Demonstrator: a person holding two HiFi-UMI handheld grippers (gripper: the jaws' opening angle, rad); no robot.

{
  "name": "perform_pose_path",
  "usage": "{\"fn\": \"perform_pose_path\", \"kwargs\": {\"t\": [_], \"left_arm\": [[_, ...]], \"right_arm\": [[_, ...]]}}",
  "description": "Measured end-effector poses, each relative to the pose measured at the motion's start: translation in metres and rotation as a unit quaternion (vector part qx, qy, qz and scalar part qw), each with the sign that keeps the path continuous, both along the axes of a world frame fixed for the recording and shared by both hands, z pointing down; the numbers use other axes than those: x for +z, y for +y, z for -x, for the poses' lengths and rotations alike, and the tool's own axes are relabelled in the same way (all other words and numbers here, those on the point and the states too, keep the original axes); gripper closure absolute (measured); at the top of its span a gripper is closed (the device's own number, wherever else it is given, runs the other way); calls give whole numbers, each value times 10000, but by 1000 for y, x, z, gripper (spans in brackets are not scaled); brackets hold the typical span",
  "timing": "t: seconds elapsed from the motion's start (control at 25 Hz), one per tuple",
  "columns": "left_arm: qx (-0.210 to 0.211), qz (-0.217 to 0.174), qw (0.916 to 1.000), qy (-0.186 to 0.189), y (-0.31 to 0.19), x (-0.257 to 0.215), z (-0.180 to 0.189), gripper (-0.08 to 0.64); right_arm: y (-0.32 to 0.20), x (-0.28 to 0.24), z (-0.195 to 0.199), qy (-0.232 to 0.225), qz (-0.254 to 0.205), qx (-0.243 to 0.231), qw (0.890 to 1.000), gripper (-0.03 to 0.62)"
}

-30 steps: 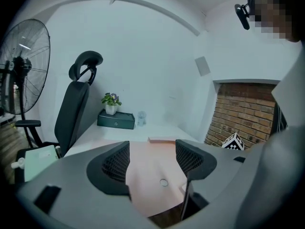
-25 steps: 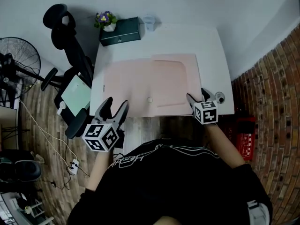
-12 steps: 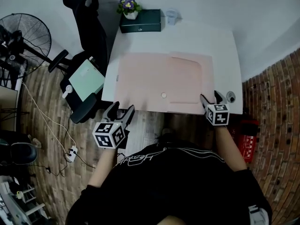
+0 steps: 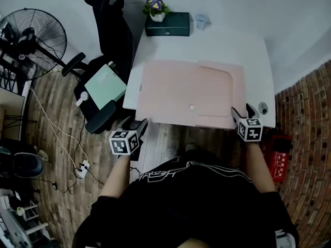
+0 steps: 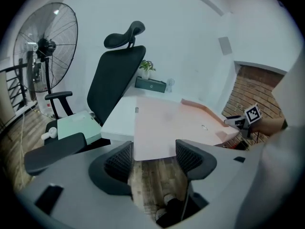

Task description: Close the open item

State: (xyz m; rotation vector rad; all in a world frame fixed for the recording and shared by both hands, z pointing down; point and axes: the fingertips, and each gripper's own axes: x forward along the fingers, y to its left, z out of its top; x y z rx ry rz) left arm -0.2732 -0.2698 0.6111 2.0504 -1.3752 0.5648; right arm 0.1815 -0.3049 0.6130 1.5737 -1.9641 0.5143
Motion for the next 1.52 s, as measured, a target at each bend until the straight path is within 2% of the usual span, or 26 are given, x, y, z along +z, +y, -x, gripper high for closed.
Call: {"fn": "perform_pose_path", "kwargs": {"t": [0.12, 0.48, 0.64, 0.76, 1.08, 1.52], "left_arm": [[171, 39, 9998, -2, -5, 10, 2, 255], [638, 519, 9965, 157, -13, 32, -4, 255], [627, 662, 9950, 416, -18, 35, -7, 256], [603, 738, 9944, 465, -19, 34, -5, 259], [530, 507, 9956, 575, -20, 11, 0, 330], [188, -103, 9942, 1055, -24, -61, -4, 433]], "right_arm": [[0, -1, -1, 26, -76, 46, 10000, 287], [4, -2, 0, -16, -125, 108, 9999, 290], [4, -1, 0, -16, -132, 125, 9998, 290], [3, -2, 0, 2, -136, 137, 9998, 291], [5, -1, -1, 57, -161, 189, 9997, 293], [3, 0, 1, -23, -117, 224, 9997, 293]]}}
